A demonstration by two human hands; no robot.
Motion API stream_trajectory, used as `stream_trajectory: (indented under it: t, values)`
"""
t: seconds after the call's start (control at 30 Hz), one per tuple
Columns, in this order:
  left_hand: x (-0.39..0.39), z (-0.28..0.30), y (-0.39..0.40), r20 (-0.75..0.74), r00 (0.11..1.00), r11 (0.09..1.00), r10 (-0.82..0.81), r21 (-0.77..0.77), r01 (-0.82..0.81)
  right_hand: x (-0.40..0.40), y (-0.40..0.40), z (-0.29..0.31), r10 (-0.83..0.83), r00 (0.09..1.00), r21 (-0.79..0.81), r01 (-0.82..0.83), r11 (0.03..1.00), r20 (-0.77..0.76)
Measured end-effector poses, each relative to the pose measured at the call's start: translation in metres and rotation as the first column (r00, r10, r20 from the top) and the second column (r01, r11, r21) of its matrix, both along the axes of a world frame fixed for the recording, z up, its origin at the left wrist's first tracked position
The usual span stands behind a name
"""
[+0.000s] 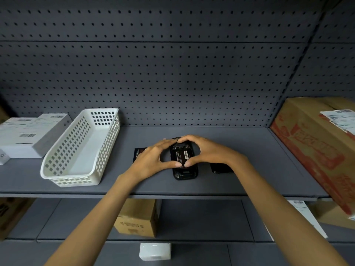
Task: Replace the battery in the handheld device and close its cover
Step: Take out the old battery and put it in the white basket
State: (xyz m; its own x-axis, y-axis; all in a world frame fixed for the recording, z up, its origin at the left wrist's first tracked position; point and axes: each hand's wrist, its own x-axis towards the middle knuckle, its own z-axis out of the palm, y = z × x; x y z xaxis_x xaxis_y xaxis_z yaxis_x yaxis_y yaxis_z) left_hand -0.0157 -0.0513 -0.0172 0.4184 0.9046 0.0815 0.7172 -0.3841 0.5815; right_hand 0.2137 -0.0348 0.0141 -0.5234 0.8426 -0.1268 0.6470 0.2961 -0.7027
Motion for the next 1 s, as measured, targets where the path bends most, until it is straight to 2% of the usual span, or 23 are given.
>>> stream_trajectory:
  t: [0.4,0.77,1.0]
  values:
    - [-0.008,-0.01,0.002,-0.01,0.998,0.998,-0.057,-0.022,0.057,0.009,-0.01,-0.007,-0.064,0.997,-0.026,0.065,0.998,0.042]
    - [-0.006,-0.007,0.002,-0.014,0.999,0.999,-0.047,0.007,0.047,0.011,-0.009,-0.007,-0.069,0.995,0.045,0.066,0.997,0.066]
    - [-0.002,0.003,0.001,-0.186,0.981,0.98,-0.058,0.177,0.092,0.011,-0.009,-0.004,-0.05,0.993,0.098,0.039,0.994,0.109]
